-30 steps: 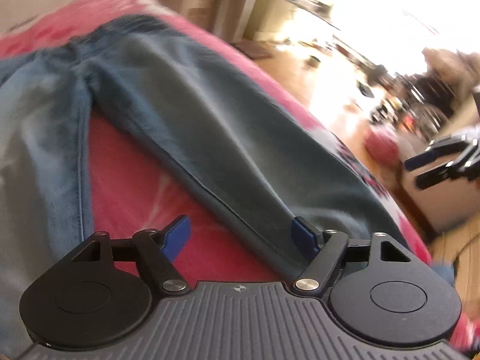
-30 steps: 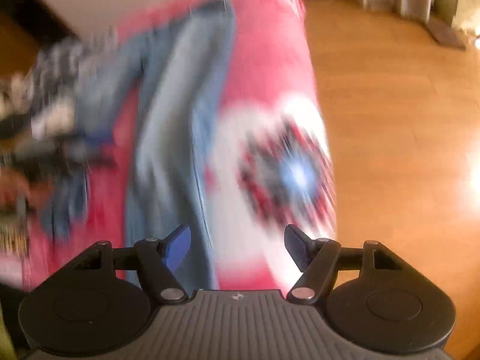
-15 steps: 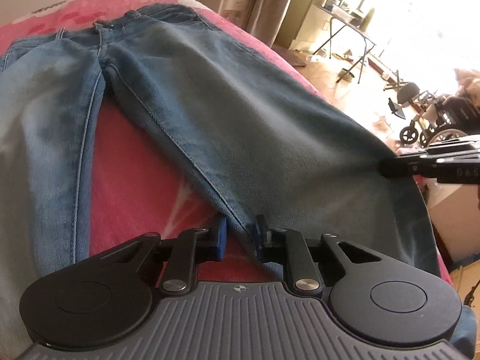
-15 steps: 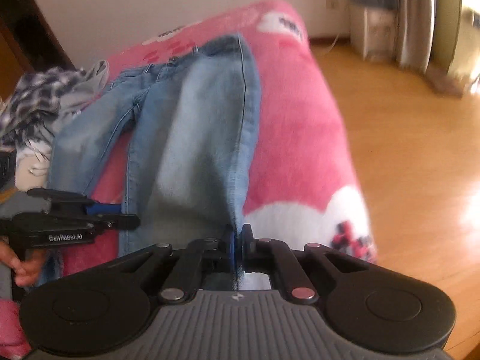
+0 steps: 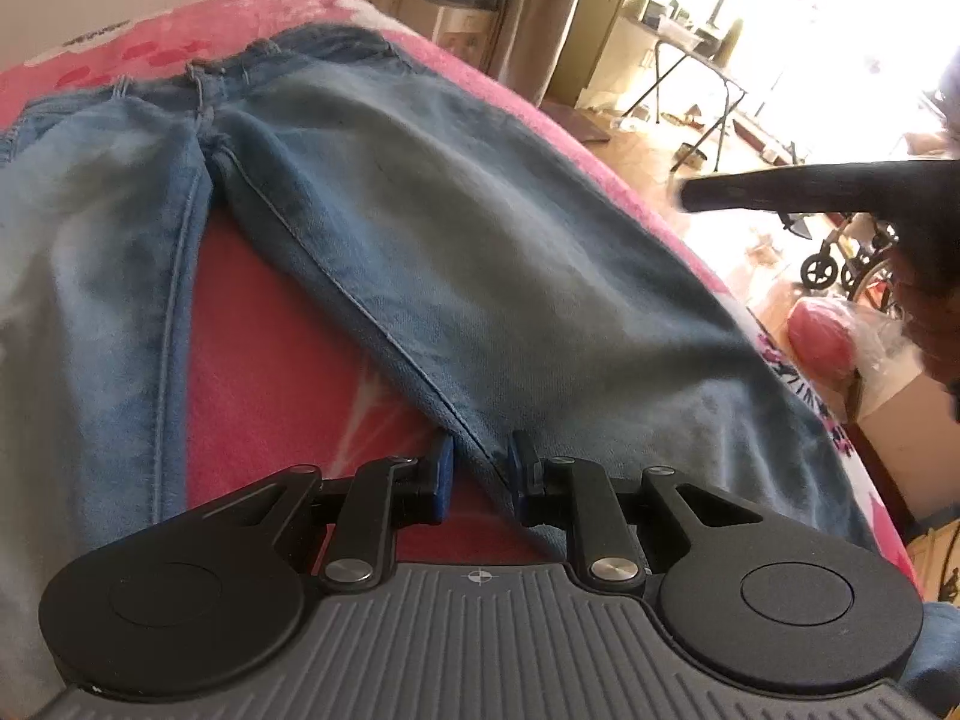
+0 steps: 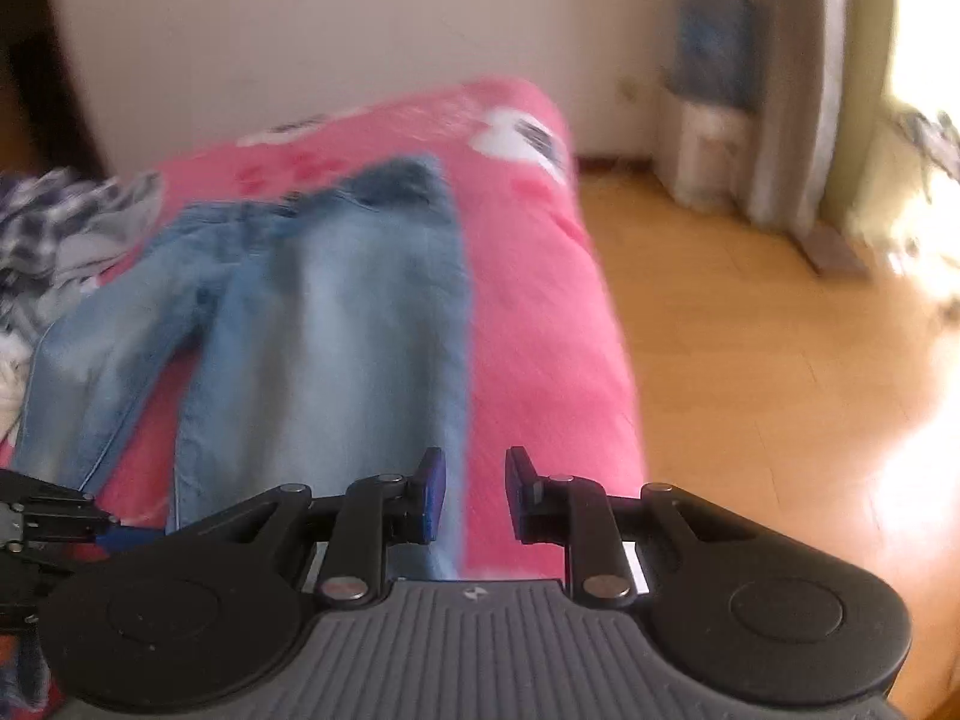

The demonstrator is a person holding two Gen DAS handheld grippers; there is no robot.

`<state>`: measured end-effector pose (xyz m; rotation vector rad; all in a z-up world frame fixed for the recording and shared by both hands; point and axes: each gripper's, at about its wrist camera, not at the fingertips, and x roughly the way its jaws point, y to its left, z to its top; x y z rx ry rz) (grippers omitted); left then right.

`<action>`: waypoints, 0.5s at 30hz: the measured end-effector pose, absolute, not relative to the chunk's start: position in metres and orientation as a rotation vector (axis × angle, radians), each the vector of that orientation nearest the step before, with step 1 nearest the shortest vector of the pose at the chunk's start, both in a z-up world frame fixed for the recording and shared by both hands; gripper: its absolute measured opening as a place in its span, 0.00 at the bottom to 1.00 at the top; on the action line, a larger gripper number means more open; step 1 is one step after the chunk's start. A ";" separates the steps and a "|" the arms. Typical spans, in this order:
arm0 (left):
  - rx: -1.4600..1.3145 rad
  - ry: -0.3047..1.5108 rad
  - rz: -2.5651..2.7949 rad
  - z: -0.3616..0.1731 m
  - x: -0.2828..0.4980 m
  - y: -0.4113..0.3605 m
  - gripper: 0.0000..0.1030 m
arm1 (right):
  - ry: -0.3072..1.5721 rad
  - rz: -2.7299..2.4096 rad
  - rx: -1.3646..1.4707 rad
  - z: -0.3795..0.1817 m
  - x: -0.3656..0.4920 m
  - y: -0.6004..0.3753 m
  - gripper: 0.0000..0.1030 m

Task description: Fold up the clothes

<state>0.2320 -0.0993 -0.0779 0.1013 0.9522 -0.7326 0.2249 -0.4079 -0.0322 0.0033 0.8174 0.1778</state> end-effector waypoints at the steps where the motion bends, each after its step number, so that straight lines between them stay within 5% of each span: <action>1: 0.107 0.941 -0.727 -0.077 0.232 -0.108 0.17 | 0.804 0.217 -0.030 -0.035 0.226 -0.400 0.22; 7: 0.101 0.861 -0.679 -0.067 0.235 -0.097 0.17 | 0.832 0.197 -0.371 -0.081 0.252 -0.380 0.20; 15: 0.129 0.814 -0.677 -0.080 0.262 -0.117 0.18 | 0.706 0.286 -0.298 -0.060 0.295 -0.356 0.17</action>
